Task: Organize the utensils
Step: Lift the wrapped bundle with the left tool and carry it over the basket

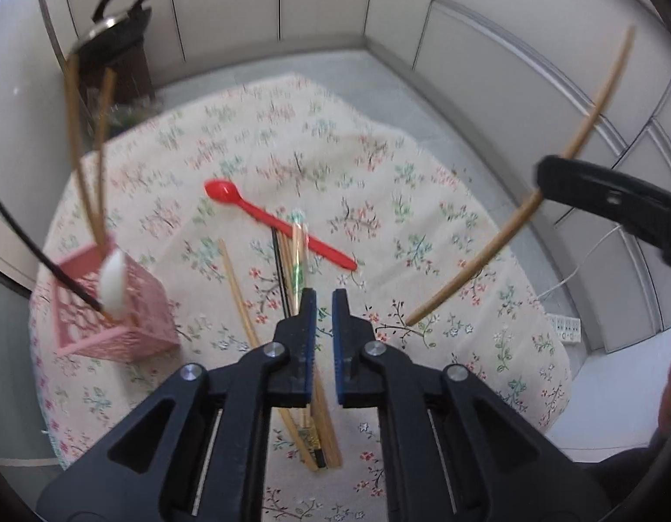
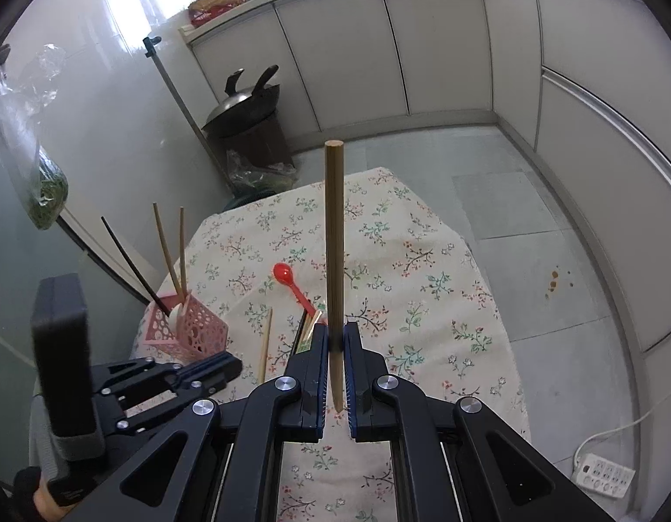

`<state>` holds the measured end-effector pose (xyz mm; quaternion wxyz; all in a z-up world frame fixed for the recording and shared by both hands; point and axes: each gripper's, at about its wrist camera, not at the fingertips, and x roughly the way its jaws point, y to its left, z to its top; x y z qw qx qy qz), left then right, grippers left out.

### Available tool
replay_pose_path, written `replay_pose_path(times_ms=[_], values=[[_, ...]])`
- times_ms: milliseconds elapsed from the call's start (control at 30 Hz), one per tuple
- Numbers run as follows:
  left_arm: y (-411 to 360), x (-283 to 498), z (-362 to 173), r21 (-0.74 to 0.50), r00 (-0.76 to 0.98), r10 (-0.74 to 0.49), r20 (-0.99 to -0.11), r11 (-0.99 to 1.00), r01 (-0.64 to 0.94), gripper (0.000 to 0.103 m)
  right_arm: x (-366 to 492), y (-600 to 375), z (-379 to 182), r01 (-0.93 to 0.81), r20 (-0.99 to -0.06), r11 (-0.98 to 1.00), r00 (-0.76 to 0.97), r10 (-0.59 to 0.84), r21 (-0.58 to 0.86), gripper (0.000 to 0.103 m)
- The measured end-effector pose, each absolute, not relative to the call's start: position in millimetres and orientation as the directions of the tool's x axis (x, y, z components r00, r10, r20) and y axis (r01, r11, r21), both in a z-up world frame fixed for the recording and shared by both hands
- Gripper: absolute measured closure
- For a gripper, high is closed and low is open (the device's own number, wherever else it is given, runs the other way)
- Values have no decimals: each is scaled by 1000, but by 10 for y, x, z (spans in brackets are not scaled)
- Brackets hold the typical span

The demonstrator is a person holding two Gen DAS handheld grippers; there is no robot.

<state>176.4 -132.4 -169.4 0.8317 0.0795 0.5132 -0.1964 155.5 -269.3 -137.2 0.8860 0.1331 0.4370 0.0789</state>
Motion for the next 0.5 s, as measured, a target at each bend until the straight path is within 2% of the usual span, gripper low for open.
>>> replay_pose_path(times_ms=[133, 500], values=[[-1403, 2065, -2057, -86, 321, -205, -925, 934, 346, 85, 1596, -2785, -1495, -5, -772, 949, 580, 260, 315, 96], [-1606, 2457, -2528, 31, 291, -68, -954, 946, 322, 84, 1689, -2967, -1685, 6, -796, 948, 544, 265, 319, 96]])
